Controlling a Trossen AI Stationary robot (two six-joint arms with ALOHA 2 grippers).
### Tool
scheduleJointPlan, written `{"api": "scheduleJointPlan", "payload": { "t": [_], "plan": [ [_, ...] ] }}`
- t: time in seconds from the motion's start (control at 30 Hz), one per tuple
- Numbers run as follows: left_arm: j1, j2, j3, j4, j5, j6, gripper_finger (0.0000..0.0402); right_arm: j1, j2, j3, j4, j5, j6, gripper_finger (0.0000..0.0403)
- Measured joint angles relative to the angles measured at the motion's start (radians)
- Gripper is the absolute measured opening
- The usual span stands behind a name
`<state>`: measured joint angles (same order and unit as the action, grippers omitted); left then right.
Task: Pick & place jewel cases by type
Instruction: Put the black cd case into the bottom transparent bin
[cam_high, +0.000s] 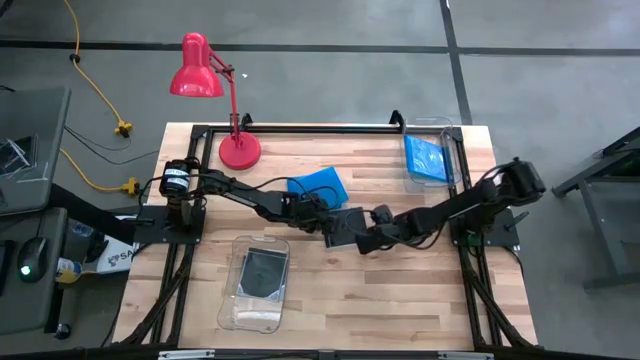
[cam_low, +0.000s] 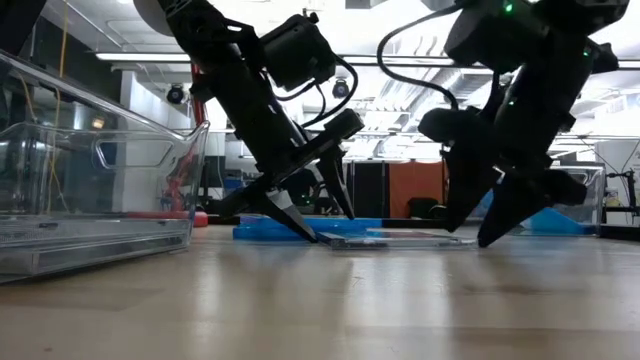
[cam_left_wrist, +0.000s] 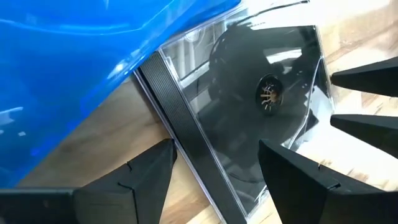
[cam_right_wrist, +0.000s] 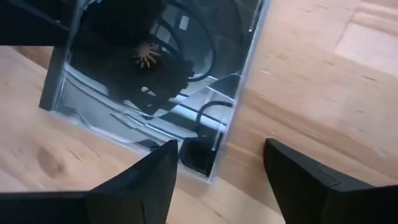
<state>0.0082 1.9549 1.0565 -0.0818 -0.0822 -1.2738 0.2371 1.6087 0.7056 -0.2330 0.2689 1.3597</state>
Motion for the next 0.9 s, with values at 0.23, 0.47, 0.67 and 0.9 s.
{"api": "scheduleJointPlan", "payload": {
  "t": [0.23,0.47,0.67,0.9],
  "plan": [
    [0.000,0.000,0.000,-0.001,0.001,0.025,0.0239,0.001,0.060,0.002,0.107,0.002,0.006,0.0223],
    [0.000,0.000,0.000,-0.004,0.003,0.055,0.0239,-0.003,0.065,-0.002,0.161,-0.018,0.014,0.0223],
    [0.000,0.000,0.000,-0.010,0.010,0.087,0.0239,0.010,0.068,-0.004,0.191,-0.008,0.048,0.0223],
    [0.000,-0.001,-0.001,-0.019,0.017,0.100,0.0239,0.015,0.059,-0.007,0.230,0.000,0.056,0.0223]
  ]
}}
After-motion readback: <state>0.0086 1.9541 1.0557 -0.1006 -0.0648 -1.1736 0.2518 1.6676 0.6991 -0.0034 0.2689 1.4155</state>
